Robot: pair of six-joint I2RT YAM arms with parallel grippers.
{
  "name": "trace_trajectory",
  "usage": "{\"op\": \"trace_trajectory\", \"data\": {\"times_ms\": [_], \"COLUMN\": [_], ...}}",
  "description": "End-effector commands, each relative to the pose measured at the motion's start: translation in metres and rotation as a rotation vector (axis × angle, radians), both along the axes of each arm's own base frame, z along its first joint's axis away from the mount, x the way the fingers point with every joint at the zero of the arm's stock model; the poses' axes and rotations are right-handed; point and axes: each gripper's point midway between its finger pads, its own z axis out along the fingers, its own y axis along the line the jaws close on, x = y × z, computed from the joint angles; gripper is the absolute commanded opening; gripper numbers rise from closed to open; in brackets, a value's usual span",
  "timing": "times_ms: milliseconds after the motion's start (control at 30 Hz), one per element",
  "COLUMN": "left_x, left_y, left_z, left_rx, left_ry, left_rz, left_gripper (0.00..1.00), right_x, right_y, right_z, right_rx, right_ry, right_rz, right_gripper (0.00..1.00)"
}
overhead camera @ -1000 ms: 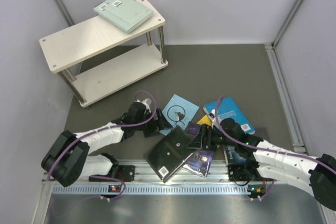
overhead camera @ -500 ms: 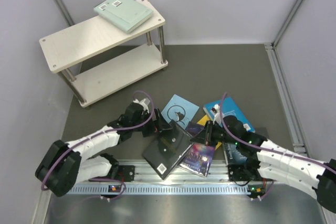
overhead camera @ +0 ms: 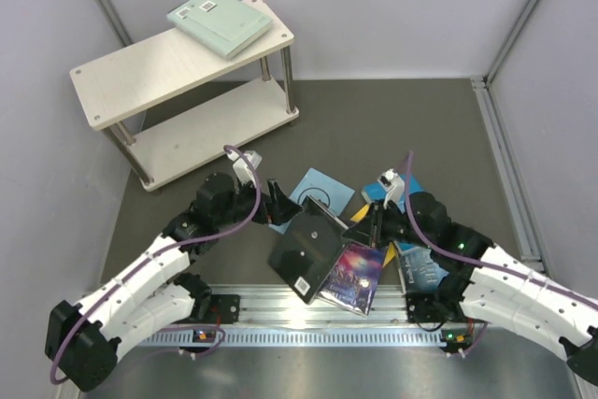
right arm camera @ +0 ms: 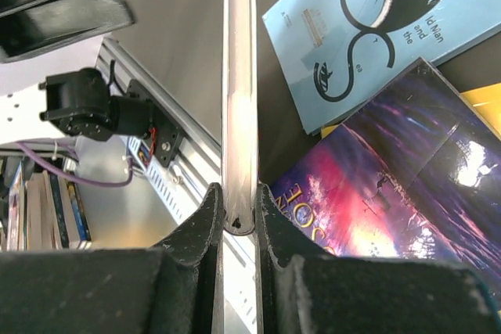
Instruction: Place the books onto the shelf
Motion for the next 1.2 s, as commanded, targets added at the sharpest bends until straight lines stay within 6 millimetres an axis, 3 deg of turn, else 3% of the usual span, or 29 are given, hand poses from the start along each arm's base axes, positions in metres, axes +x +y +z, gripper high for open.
{"op": "trace_trajectory", "data": {"times_ms": [0,100,133,200,233,300,533,600,833,933,1133,1167], "left_x": [0.0,-0.001,0.0,-0.003,-0.002,-0.008,-0.059,-0.071,-0.091,-0.092,-0.096,-0.097], "left_y": [-0.002,-0.007,-0.012,-0.015,-0.019,-0.024,-0.043,-0.042,-0.033,-0.031,-0.029,-0.03], "left_z": [-0.003,-0.007,0.001,-0.009,0.0,-0.006,0.017,0.026,0.028,0.021,0.023,0.024], "left_rx": [0.026,-0.012,-0.057,-0.082,-0.121,-0.151,-0.347,-0.389,-0.426,-0.403,-0.421,-0.428], "left_ry": [-0.096,-0.123,-0.167,-0.174,-0.22,-0.212,-0.218,-0.222,-0.218,-0.194,-0.206,-0.205], "left_rz": [-0.057,-0.079,-0.098,-0.116,-0.133,-0.174,-0.472,-0.525,-0.554,-0.546,-0.546,-0.547], "left_gripper": [0.99,0.99,0.99,0.99,0.99,0.99,0.96,0.92,0.78,0.72,0.62,0.57], "right_x": [0.0,-0.008,-0.012,-0.015,-0.017,-0.017,-0.009,-0.006,0.015,0.024,0.033,0.035], "right_y": [0.008,0.005,0.004,0.001,0.002,0.001,-0.001,-0.001,-0.013,-0.018,-0.021,-0.019], "right_z": [0.08,0.1,0.108,0.119,0.121,0.122,0.116,0.116,0.119,0.124,0.122,0.121], "right_rx": [0.175,0.215,0.227,0.247,0.253,0.253,0.239,0.235,0.21,0.242,0.283,0.295], "right_ry": [-0.192,-0.255,-0.281,-0.322,-0.325,-0.325,-0.321,-0.328,-0.355,-0.35,-0.321,-0.315], "right_rz": [0.054,0.091,0.112,0.128,0.141,0.146,0.118,0.111,0.065,0.065,0.065,0.067], "right_gripper": [0.0,0.0,0.0,0.0,0.0,0.0,0.0,0.0,0.0,0.0,0.0,0.0]}}
